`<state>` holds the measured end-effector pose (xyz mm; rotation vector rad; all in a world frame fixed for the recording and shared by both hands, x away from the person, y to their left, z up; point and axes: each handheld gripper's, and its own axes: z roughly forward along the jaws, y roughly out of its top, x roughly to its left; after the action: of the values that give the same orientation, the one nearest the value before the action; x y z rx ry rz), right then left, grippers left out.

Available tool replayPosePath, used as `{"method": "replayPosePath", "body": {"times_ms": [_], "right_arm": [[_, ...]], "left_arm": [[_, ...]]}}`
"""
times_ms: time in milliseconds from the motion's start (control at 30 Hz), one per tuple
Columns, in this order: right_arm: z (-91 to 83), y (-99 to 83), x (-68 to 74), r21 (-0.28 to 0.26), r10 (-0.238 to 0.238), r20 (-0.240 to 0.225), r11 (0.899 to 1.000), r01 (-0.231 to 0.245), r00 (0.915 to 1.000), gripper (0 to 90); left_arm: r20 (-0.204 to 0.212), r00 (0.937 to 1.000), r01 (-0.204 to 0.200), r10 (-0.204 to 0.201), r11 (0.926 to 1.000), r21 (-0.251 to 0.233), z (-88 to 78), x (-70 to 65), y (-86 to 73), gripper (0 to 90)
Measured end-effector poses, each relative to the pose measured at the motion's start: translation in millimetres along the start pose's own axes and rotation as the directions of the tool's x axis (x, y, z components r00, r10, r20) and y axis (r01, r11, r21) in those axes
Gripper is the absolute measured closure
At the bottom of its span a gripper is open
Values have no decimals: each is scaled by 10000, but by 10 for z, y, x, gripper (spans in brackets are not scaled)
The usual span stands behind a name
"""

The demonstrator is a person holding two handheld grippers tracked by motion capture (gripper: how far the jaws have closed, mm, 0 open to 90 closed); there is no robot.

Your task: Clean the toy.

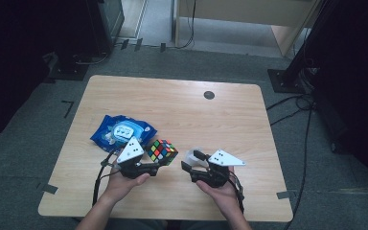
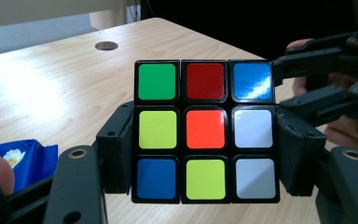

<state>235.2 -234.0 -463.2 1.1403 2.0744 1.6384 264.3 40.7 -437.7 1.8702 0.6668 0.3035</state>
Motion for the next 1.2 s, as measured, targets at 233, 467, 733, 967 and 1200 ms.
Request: {"method": "replayPosePath", "body": {"times_ms": [233,467,733,967,1200], "right_arm": [[-123,131,-14,-931,2056,-216,9740,-2068,9784,352],[-13,139,67,-678,3261,-510,9419,-3290,9440,189],[142,104,123,-57,3794,-470,9249,-3801,9240,183],[221,70,141,307,4124,-897,9110,-4113,9066,331],[219,80,211,355,3046,-57,9520,-3042,9525,347]], "left_arm": [[-218,9984,-510,514,9985,179,151,-106,-75,343],[-433,9961,-786,768,9961,-398,209,-280,-138,343],[-649,9921,-1108,1076,9927,-471,220,-395,-171,343],[-799,9887,-1295,1269,9912,-278,222,-422,-188,343],[-668,9928,-974,989,9949,253,271,-408,-201,339]]}}
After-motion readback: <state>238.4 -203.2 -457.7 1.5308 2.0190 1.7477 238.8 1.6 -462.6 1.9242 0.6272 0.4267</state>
